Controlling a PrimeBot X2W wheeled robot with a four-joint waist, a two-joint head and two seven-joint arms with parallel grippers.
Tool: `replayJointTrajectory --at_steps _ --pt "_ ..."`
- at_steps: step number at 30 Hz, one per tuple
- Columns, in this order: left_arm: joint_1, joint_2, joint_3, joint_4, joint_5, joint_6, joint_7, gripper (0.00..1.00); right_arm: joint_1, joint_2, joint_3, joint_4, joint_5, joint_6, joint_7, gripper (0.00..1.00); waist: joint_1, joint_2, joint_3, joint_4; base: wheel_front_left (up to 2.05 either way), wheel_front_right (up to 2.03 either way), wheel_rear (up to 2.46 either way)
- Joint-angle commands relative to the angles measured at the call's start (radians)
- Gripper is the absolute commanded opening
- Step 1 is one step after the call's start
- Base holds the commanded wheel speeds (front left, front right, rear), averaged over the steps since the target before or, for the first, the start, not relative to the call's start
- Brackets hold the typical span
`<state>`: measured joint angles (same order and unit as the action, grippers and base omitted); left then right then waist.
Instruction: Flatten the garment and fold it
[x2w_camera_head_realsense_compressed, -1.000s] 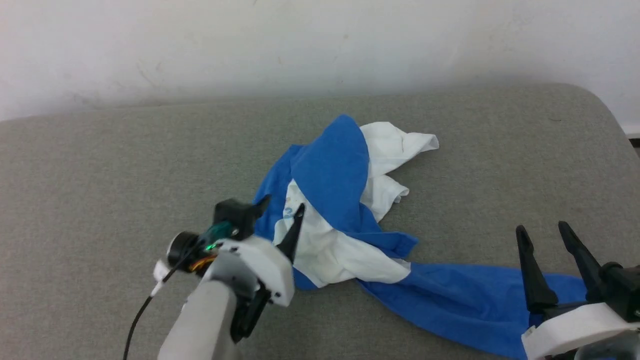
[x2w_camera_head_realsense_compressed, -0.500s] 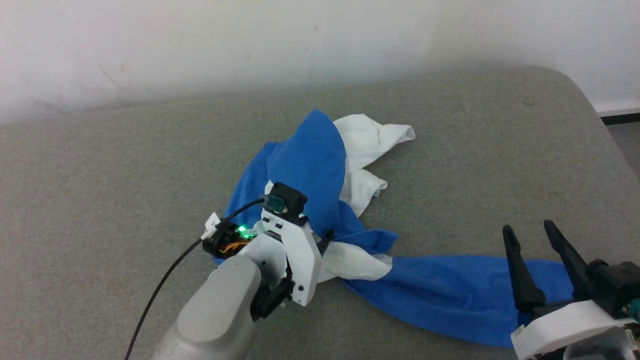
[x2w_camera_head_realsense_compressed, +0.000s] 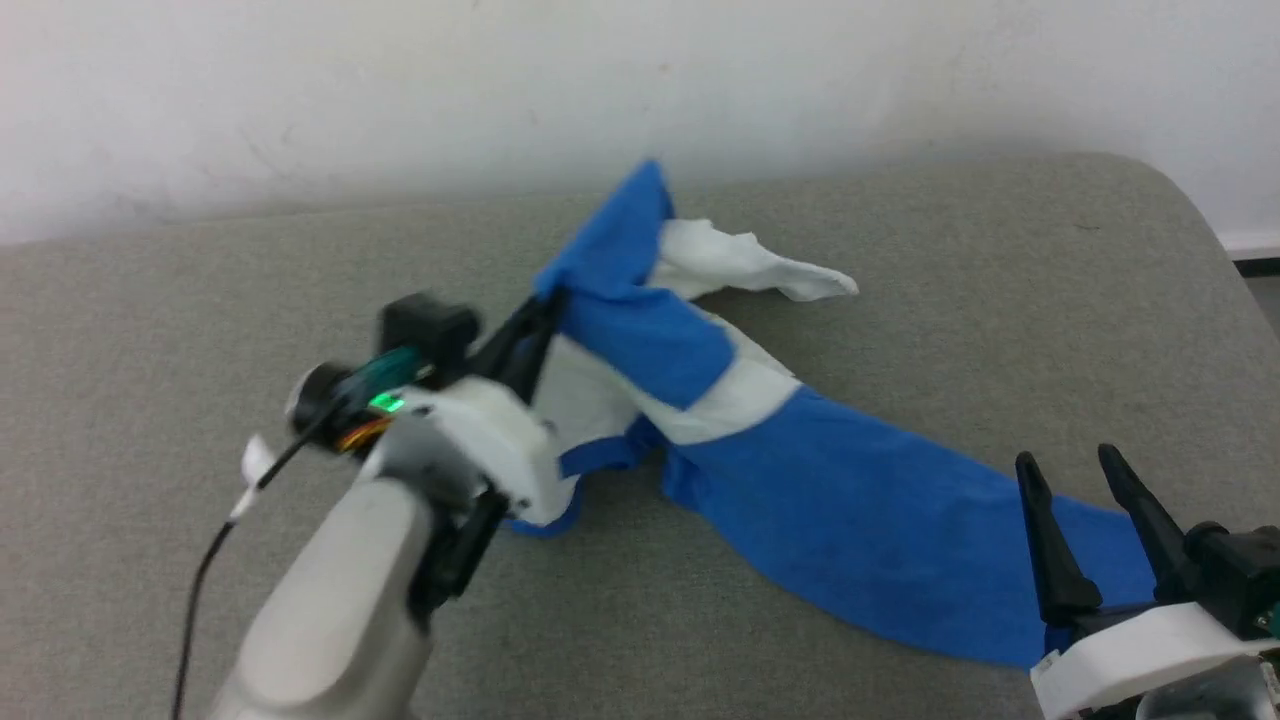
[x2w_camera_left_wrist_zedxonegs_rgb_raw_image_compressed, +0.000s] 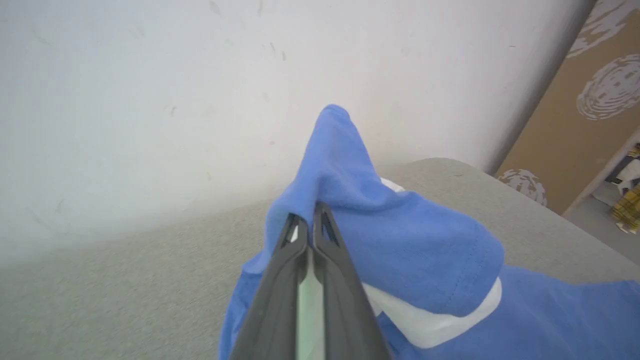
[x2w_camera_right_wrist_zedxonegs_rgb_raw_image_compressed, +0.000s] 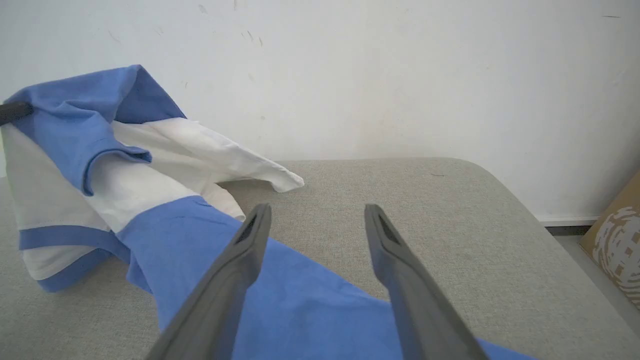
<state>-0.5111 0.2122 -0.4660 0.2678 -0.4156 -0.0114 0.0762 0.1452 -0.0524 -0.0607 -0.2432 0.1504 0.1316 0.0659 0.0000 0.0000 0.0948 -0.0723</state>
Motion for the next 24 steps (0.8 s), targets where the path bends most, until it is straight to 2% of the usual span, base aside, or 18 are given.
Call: replayJointTrajectory --at_steps 1,5,8,11,14,15,16,20,24 --pt "0.109 0.046 0.051 -0.078 -0.018 0.06 -0.009 0.0 0.005 0.002 0.001 -0.004 0.005 -0.001 -0.003 1.0 0.0 0.0 -0.006 0.021 0.0 0.0 0.0" --pt "0.343 0.099 0.147 -0.236 -0.071 0.176 0.017 0.0 0.013 0.002 -0.005 -0.01 0.01 -0.001 -0.003 1.0 0.0 0.0 -0.003 0.048 0.0 0.0 0.0" --pt "0.508 0.111 0.192 -0.308 -0.115 0.242 0.048 0.0 0.016 0.002 -0.009 -0.016 0.009 -0.001 0.0 1.0 0.0 0.0 0.002 0.072 0.0 0.0 0.0" --pt "0.622 0.11 0.219 -0.333 -0.146 0.288 0.069 0.0 0.013 0.002 -0.007 -0.02 0.008 -0.001 0.002 1.0 0.0 0.0 0.004 0.087 0.0 0.0 0.0" --pt "0.666 0.106 0.225 -0.325 -0.172 0.294 0.086 0.0 0.011 0.002 -0.007 -0.02 0.007 -0.001 0.003 1.0 0.0 0.0 0.004 0.093 0.0 0.0 0.0" --pt "0.676 0.108 0.224 -0.318 -0.179 0.289 0.09 0.2 0.01 0.002 -0.006 -0.02 0.007 -0.001 0.004 1.0 0.0 0.0 0.005 0.095 0.0 0.0 0.0" --pt "0.677 0.105 0.226 -0.314 -0.184 0.286 0.086 1.0 0.008 0.002 -0.005 -0.02 0.007 -0.001 0.005 1.0 0.0 0.0 0.005 0.096 0.0 0.0 0.0" --pt "0.613 0.113 0.24 -0.332 -0.158 0.277 0.028 1.0 0.005 0.002 0.002 -0.02 0.007 -0.001 0.011 1.0 0.0 0.0 -0.002 0.093 0.0 0.0 0.0" --pt "0.511 0.156 0.237 -0.322 -0.128 0.254 0.048 1.0 0.008 0.002 0.002 -0.022 0.009 -0.001 0.015 1.0 0.0 0.0 -0.005 0.087 0.0 0.0 0.0"
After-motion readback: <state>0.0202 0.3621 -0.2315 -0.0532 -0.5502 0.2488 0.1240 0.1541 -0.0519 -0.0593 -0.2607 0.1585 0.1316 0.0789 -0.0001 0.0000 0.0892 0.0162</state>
